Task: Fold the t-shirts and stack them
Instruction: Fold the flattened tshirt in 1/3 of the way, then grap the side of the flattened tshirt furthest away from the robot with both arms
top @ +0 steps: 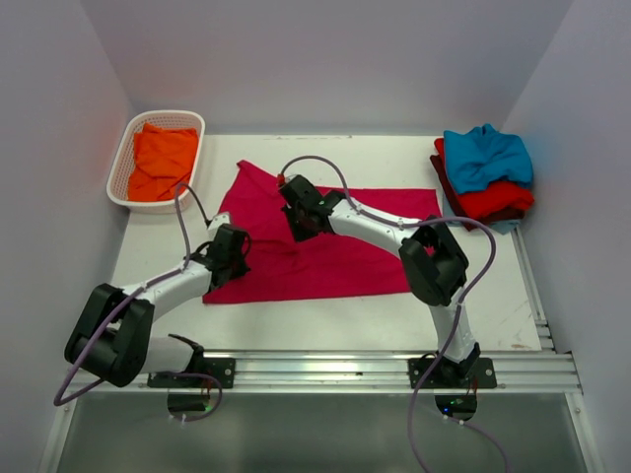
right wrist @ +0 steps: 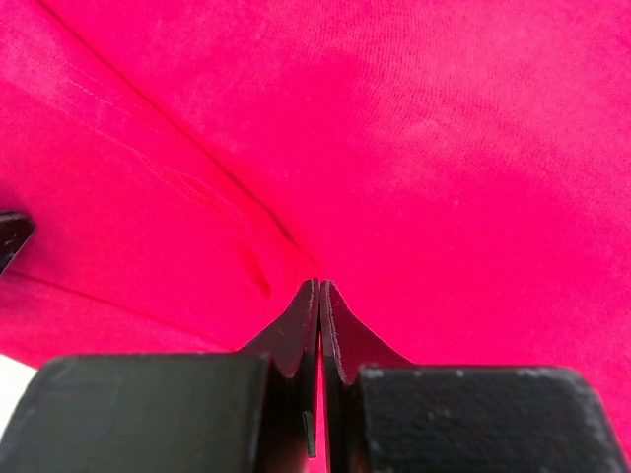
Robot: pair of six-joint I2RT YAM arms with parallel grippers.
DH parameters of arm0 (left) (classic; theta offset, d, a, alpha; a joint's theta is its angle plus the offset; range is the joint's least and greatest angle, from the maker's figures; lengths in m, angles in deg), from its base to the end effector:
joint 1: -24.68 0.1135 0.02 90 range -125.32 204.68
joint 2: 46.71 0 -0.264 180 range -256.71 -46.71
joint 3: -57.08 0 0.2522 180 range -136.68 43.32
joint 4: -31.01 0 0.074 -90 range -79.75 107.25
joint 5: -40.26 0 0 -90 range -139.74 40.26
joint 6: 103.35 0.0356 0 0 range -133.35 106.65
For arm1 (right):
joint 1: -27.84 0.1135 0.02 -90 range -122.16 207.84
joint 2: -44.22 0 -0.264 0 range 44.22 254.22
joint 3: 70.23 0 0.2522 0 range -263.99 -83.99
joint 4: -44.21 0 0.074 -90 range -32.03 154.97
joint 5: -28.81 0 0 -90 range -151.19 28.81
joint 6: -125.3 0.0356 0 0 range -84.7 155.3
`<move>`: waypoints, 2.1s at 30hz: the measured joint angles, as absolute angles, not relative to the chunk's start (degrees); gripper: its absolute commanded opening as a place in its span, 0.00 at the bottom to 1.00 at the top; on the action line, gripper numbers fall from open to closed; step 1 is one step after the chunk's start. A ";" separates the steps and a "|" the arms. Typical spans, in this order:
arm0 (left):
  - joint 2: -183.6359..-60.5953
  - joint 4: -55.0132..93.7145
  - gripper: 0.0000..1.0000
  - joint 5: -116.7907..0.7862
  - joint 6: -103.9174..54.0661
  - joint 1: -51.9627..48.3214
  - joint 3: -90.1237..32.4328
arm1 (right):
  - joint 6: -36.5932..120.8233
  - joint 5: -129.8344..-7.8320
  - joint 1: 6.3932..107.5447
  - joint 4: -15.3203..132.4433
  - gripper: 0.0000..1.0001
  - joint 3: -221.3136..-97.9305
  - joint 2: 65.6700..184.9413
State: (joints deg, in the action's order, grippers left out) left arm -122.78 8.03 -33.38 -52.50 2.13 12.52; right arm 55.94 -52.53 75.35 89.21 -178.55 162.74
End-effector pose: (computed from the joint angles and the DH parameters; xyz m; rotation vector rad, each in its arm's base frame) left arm 0.2202 -0.0806 0.1499 -0.4685 2.4250 -0.1006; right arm 0.3124 0.3331 0.2111 -0.5319 2.4863 0.2869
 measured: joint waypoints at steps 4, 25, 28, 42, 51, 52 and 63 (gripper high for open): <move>-122.21 2.26 0.00 -30.36 -54.58 2.13 11.40 | 57.15 -57.62 75.04 88.05 0.00 -177.72 162.74; -120.92 -3.77 0.00 -28.33 -56.22 2.13 10.83 | 59.31 -77.68 81.58 82.04 0.00 -185.94 175.53; -120.75 -4.16 0.00 -28.35 -56.20 2.13 10.86 | 59.11 -77.99 81.01 83.35 0.00 -190.64 179.22; -120.51 -4.73 0.00 -28.38 -55.78 2.13 10.86 | 56.45 -76.24 76.40 87.44 0.00 -198.33 182.83; -120.49 -4.71 0.00 -28.38 -55.76 2.13 10.86 | 54.70 -73.38 74.23 88.99 0.00 -202.11 184.56; -120.49 -4.71 0.00 -28.38 -55.76 2.13 10.86 | 54.46 -72.68 74.23 89.10 0.00 -202.40 184.60; -120.40 -4.71 0.00 -28.40 -55.74 2.13 10.96 | 51.90 -62.41 73.08 85.82 0.00 -189.92 173.13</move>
